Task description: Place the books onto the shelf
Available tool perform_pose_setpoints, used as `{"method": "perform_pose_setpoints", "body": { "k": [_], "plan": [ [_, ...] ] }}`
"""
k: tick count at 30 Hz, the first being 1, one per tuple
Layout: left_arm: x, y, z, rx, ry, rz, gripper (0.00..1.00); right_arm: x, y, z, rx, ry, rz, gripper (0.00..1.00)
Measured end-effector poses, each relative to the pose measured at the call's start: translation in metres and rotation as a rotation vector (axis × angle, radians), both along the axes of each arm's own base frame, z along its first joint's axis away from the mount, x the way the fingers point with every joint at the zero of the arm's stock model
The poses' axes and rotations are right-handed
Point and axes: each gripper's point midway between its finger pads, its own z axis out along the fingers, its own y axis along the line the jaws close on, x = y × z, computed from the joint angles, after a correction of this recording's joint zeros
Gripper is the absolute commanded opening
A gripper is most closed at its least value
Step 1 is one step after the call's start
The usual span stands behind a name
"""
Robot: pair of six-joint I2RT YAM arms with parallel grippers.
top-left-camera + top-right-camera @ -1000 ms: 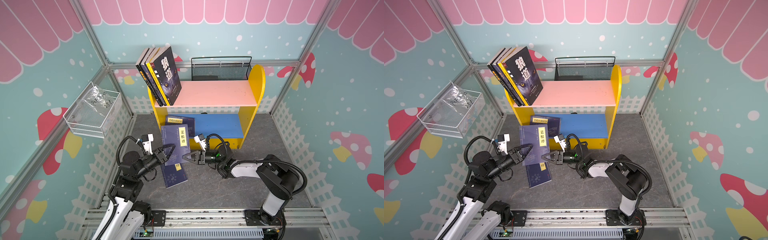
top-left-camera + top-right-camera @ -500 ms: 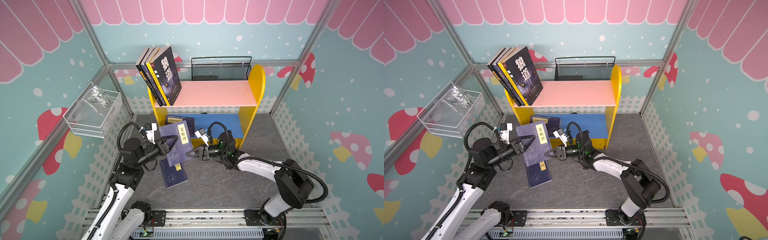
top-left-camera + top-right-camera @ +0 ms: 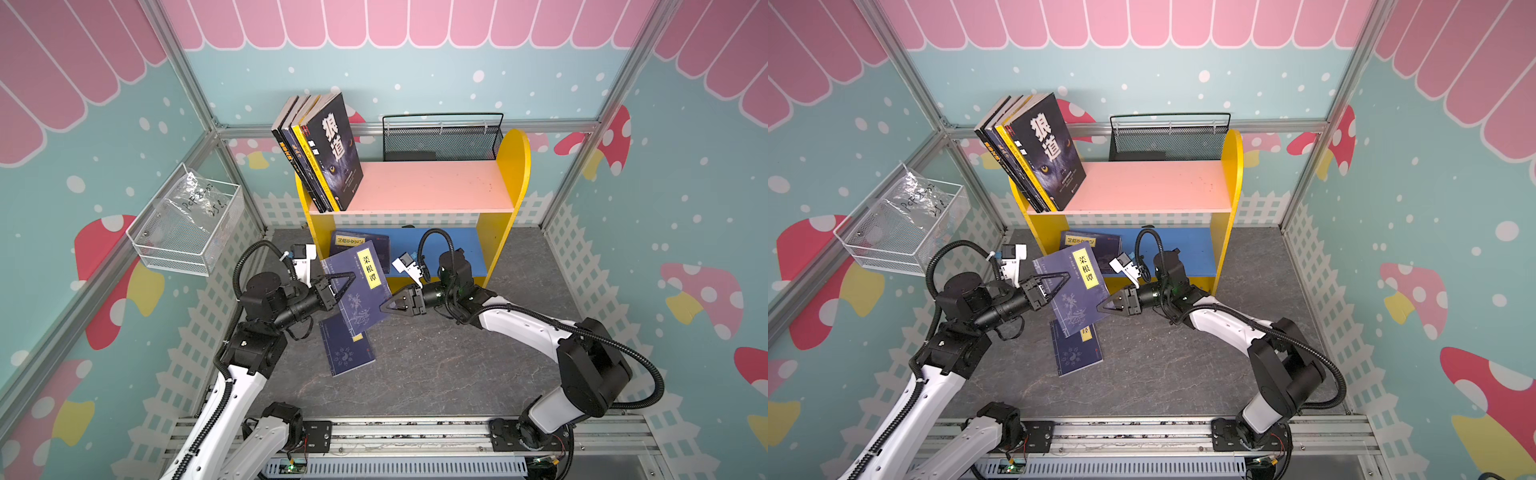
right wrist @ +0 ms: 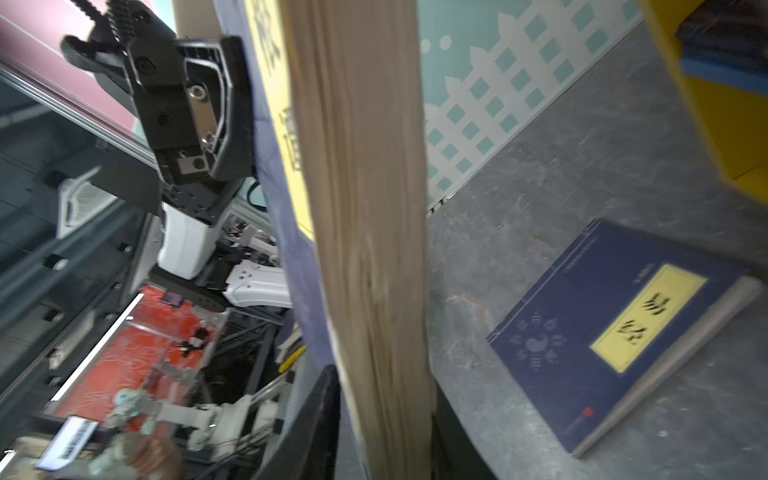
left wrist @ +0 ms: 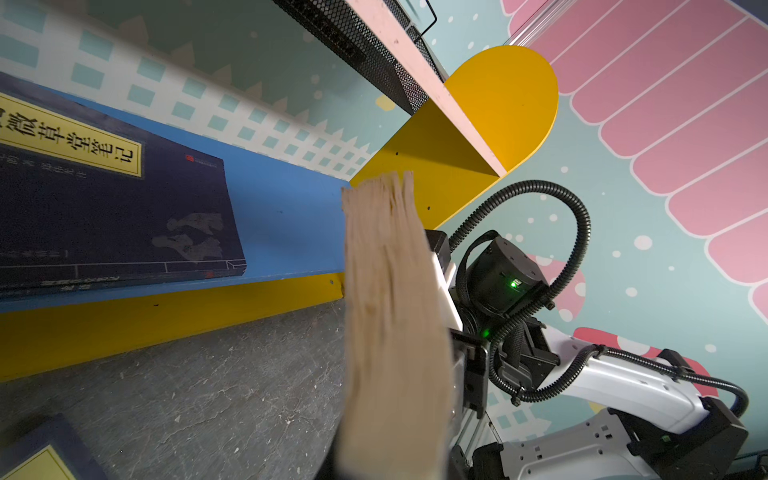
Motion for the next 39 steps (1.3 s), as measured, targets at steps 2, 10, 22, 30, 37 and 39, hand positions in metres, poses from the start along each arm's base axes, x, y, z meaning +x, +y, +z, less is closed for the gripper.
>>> {"method": "perform_pose_setpoints", "body": {
  "k": [2, 10, 22, 30, 37, 39],
  "plan": [
    [-0.002, 0.006, 0.008, -0.016, -0.017, 0.043, 0.0, 0.01, -0.002, -0.001, -0.011, 0.001, -0.065, 0.64],
    [0.001, 0.055, 0.013, -0.222, -0.037, 0.353, 0.0, 0.013, -0.028, -0.01, 0.113, 0.102, -0.289, 0.75],
    [0.004, 0.092, -0.035, -0.423, 0.085, 0.618, 0.0, 0.016, 0.013, 0.021, 0.347, 0.194, -0.269, 0.76],
    [0.01, 0.094, -0.036, -0.456, 0.083, 0.643, 0.0, 0.019, 0.042, 0.004, 0.335, 0.299, -0.223, 0.75],
    [0.017, 0.088, -0.039, -0.457, 0.089, 0.632, 0.0, 0.017, 0.055, 0.007, 0.338, 0.331, -0.194, 0.69],
    [0.019, 0.084, -0.044, -0.454, 0.098, 0.624, 0.0, 0.019, 0.059, 0.014, 0.354, 0.325, -0.185, 0.62]
  ]
}}
